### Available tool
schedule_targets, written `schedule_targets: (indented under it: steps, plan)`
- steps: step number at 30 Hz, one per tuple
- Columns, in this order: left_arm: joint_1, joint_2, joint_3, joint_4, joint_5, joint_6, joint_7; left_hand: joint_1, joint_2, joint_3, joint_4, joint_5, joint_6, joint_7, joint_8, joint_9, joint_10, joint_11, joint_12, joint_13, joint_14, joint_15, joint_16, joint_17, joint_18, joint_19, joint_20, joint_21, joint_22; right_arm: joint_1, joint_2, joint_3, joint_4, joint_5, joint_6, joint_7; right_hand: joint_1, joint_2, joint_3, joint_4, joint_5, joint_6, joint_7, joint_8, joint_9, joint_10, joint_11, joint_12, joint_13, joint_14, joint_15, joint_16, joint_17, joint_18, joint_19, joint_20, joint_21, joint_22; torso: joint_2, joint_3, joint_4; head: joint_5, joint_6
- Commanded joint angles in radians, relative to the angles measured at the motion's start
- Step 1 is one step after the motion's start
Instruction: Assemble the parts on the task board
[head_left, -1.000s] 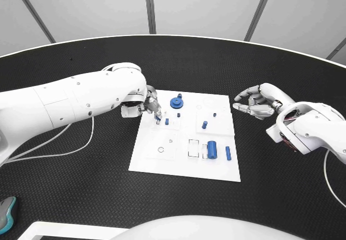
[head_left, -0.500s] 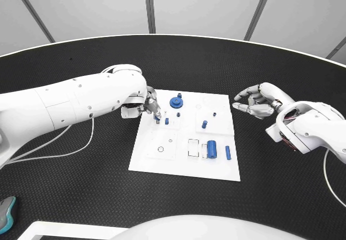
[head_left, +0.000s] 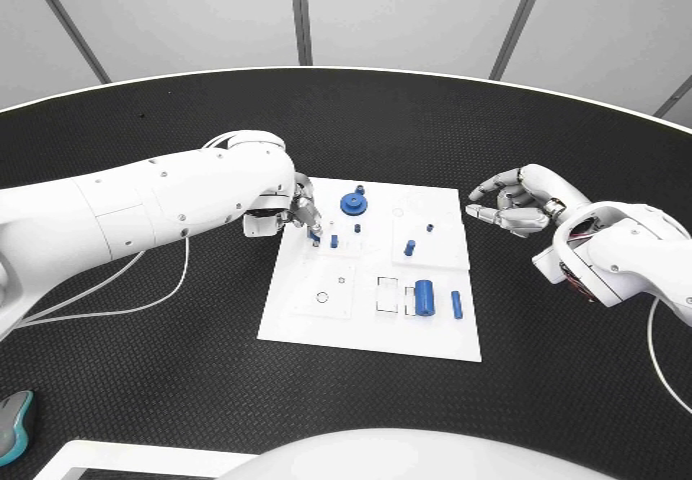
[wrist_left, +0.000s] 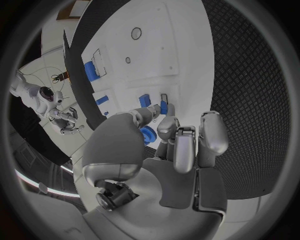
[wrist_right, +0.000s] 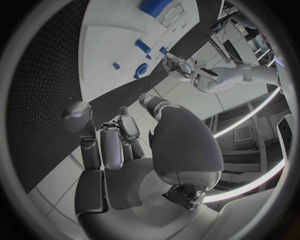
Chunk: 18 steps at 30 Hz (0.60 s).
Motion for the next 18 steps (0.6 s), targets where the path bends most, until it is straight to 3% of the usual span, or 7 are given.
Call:
schedule_targets:
  steps: [1,18]
  plan:
    - [-0.001,-0.001,0.000,0.003,-0.003,0.003,-0.032,0.000,0.011,0.001,0.006,0.004,0.011,-0.018,0.134,0.264,0.007,0.002,0.007,0.001,0.104,-0.007,0.006,0.262,-0.013,0.009,-0.001,0.004,0.002,0.000,0.000,0.000,0.000,0.000,0.000,0.000,0.000,-0.001,-0.001,0.004,0.005,-0.007,-0.002,0.007,-0.001,0.002,-0.002,0.002,0.000,0.060,-0.009,-0.006,0.087,0.017,0.004,-0.003,-0.006,-0.001,0.000,0.0000,-0.0004,0.000,-0.002]
    - [-0.003,-0.011,-0.001,0.016,-0.007,0.022,-0.035,0.001,0.011,0.002,0.005,0.004,0.011,-0.020,0.136,0.266,0.009,0.000,0.008,0.003,0.104,-0.008,0.007,0.262,-0.013,0.009,-0.002,0.004,0.002,0.000,0.001,0.000,-0.001,0.000,0.001,0.000,0.001,0.000,-0.001,0.004,0.006,-0.007,-0.002,0.008,-0.002,0.003,-0.002,0.003,0.001,0.060,-0.009,-0.006,0.087,0.017,0.004,-0.003,-0.007,-0.001,-0.001,0.0004,-0.0001,0.002,-0.005]
